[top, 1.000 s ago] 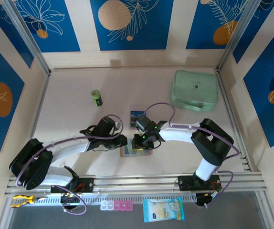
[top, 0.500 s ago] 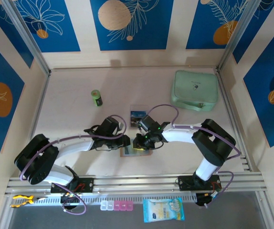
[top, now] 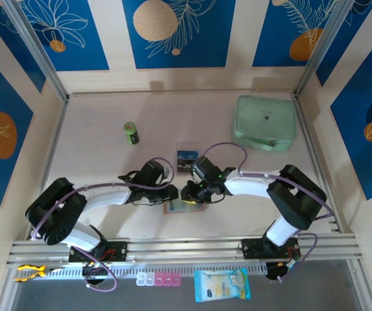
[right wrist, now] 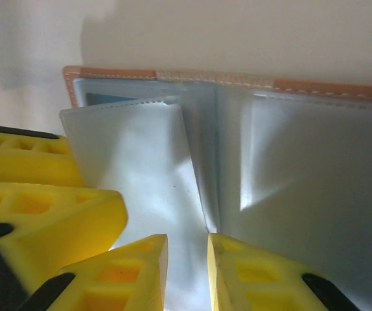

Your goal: Take the credit cards out of the card holder

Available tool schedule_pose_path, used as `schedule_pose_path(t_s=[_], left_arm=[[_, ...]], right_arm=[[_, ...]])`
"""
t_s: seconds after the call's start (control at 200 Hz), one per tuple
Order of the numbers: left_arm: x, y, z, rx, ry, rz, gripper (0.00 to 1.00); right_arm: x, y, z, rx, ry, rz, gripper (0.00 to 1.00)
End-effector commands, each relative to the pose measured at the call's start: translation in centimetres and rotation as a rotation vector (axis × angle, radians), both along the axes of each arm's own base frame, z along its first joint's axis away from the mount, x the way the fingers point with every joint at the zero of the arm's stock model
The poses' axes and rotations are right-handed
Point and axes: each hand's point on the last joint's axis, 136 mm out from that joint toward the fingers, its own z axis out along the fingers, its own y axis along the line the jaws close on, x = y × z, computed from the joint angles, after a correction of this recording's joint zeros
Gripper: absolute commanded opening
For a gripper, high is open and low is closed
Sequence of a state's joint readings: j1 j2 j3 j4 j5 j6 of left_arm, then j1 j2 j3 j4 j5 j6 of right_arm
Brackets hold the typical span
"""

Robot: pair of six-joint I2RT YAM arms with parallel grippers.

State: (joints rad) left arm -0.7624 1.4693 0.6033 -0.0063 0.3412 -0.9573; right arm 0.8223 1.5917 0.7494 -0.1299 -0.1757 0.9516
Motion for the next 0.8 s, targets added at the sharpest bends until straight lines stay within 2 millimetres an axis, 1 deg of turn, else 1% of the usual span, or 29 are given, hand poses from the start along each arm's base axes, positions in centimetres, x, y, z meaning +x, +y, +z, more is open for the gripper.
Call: schedule_pose_path(t_s=[0.0, 0.08, 0.18, 0.33, 0.565, 0.795], left_arm=[[0.2, -1.2, 1.3, -0.044, -0.009, -0.011, 0.27], [0.1, -1.3, 1.8, -0.055, -0.015, -0.008, 0.27], [0.1, -1.6, 2.4, -0.067, -0.018, -0.015, 0.29], [0.0, -2.6, 3.4, -0.079, -0.028, -0.041, 0.33], [0.2, -4.4, 4.2, -0.091, -0.045, -0.077, 0.41], [0.3, -6.6, 4.2, -0.097, -0.043, -0.120, 0.45]], right_arm=[[-0.3, -0.7, 1.2, 0.002, -0.004, -0.017, 0.27], [-0.1, -1.1, 2.3, -0.001, -0.037, -0.030, 0.30], [0.2, -1.7, 3.7, -0.007, -0.076, -0.041, 0.31], [0.5, -2.8, 5.1, -0.013, -0.112, -0.054, 0.31], [0.9, -4.8, 6.9, -0.014, -0.154, -0.104, 0.34], [1.0, -7.3, 7.7, -0.023, -0.174, -0.155, 0.37]])
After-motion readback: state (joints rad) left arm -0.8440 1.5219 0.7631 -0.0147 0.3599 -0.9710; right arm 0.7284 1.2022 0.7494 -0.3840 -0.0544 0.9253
